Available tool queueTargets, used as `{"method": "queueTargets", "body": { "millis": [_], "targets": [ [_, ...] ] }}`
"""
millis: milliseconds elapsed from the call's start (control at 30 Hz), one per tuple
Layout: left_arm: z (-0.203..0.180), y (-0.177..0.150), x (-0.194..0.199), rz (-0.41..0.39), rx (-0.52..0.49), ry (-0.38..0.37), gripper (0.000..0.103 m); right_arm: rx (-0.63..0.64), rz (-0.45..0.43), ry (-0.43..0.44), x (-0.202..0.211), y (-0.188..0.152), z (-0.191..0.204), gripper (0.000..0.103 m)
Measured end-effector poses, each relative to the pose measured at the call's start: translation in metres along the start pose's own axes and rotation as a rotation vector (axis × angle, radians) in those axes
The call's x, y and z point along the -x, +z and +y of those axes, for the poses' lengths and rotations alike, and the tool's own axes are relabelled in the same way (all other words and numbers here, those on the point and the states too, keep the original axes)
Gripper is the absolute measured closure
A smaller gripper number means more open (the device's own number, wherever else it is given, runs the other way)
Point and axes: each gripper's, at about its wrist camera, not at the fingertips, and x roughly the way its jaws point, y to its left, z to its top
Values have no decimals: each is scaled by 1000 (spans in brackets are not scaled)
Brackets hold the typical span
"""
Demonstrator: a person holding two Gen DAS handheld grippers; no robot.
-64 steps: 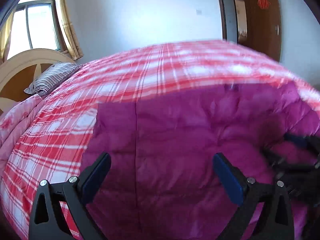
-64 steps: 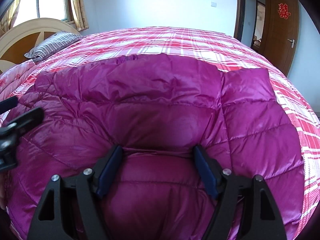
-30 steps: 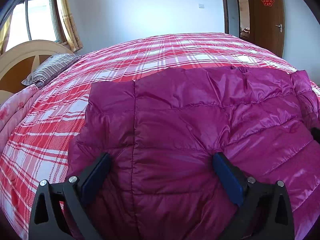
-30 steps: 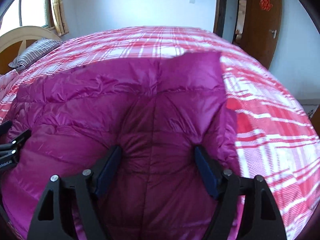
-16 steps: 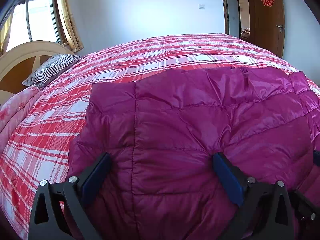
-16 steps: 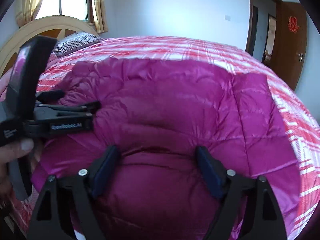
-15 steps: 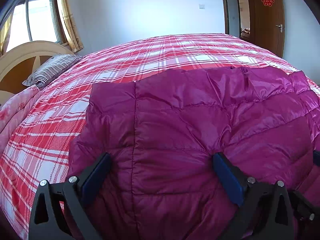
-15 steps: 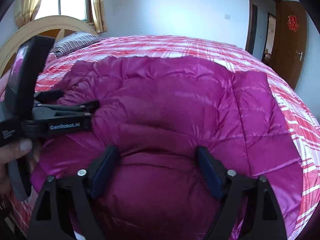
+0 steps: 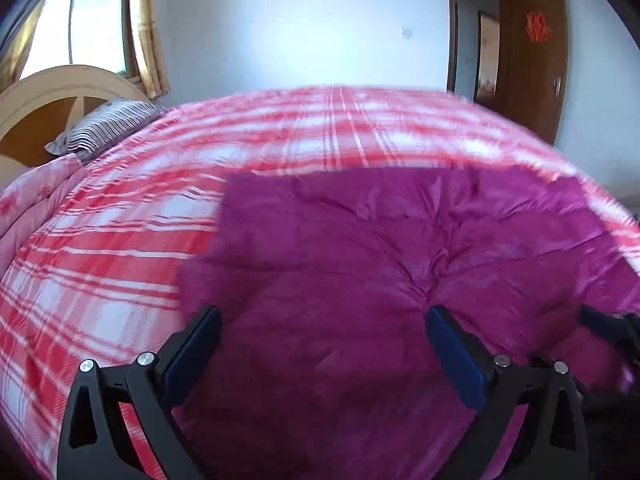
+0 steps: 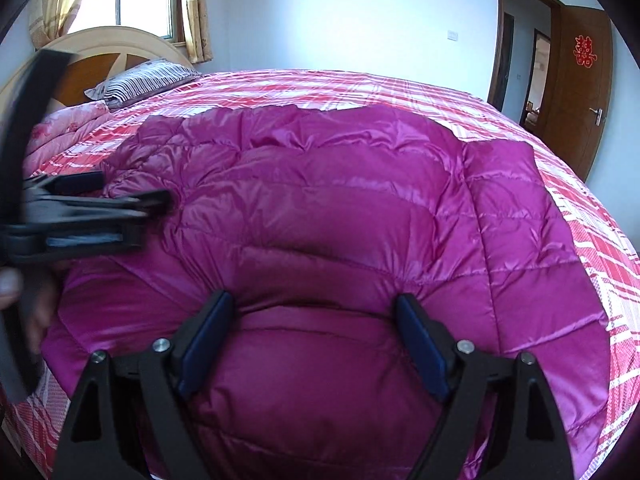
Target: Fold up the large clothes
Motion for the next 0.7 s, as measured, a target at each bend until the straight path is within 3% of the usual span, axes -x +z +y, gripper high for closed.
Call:
{"method": "queueTargets", "body": {
  "millis": [133, 300, 700],
  "targets": [
    [44, -12, 32, -43, 54, 8, 1, -1, -8, -1, 1, -2, 0, 18],
    [84, -35, 23, 41, 180, -44, 1, 1, -8, -3, 1, -2, 1, 18],
    [87, -50, 0, 62, 327, -234, 4, 2, -11, 0, 0, -2, 1, 17]
  ]
}}
